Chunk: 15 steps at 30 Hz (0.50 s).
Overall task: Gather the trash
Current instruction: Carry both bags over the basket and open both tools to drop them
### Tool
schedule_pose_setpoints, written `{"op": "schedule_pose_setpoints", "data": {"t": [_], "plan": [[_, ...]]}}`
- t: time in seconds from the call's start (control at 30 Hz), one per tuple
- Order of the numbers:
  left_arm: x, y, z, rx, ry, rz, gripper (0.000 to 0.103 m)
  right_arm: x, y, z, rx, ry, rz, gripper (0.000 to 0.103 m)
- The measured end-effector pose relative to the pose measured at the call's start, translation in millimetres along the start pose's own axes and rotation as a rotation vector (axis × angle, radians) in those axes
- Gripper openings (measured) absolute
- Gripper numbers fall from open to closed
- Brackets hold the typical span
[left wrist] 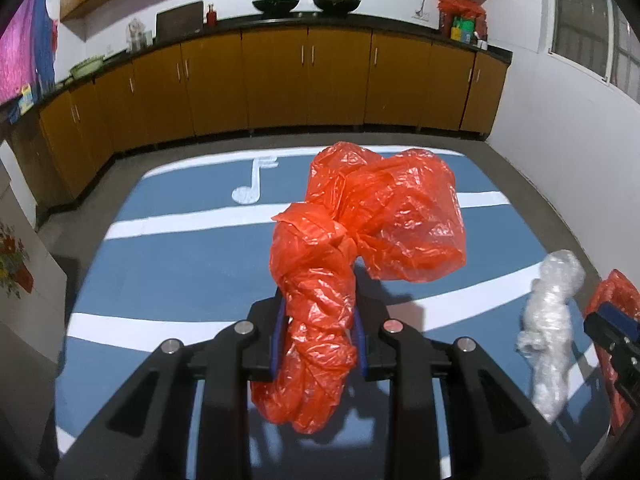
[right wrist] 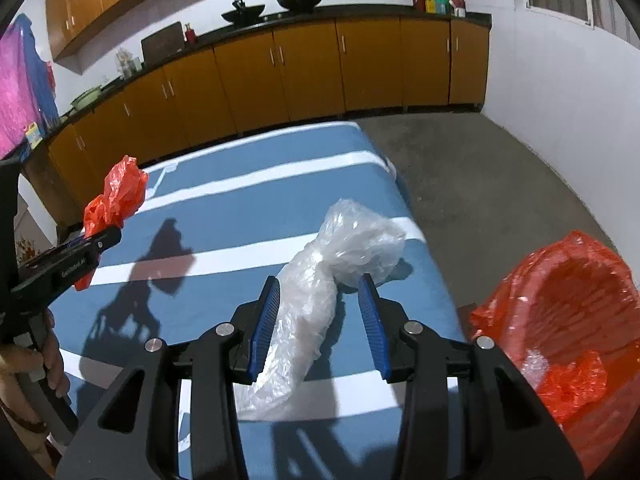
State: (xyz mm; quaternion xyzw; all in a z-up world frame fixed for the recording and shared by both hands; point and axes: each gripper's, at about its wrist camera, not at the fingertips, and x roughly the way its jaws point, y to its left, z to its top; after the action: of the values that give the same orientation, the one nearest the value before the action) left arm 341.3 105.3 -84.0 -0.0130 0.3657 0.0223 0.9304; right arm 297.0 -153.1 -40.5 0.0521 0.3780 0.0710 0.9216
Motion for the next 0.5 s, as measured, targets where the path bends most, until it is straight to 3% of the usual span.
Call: {"op": "schedule_pose_setpoints", "data": {"t": [0.27,0.43,0.5], "plan": [[-43,-18,1,0.022,-0.058,-0.011,0.027,-32,-9,3,0.0,-0.062,-0.018,0.04],[-58,-10,-7,-0.003,-0.055,-0.005,0.027,-12,-6,0,0.02,-0.025,-0.013,0.042],[-63,-5,-9,-0.009,-0.057,0.0,0.027,3,-3,-3,0.02,0.0,-0.008,0.049]]}}
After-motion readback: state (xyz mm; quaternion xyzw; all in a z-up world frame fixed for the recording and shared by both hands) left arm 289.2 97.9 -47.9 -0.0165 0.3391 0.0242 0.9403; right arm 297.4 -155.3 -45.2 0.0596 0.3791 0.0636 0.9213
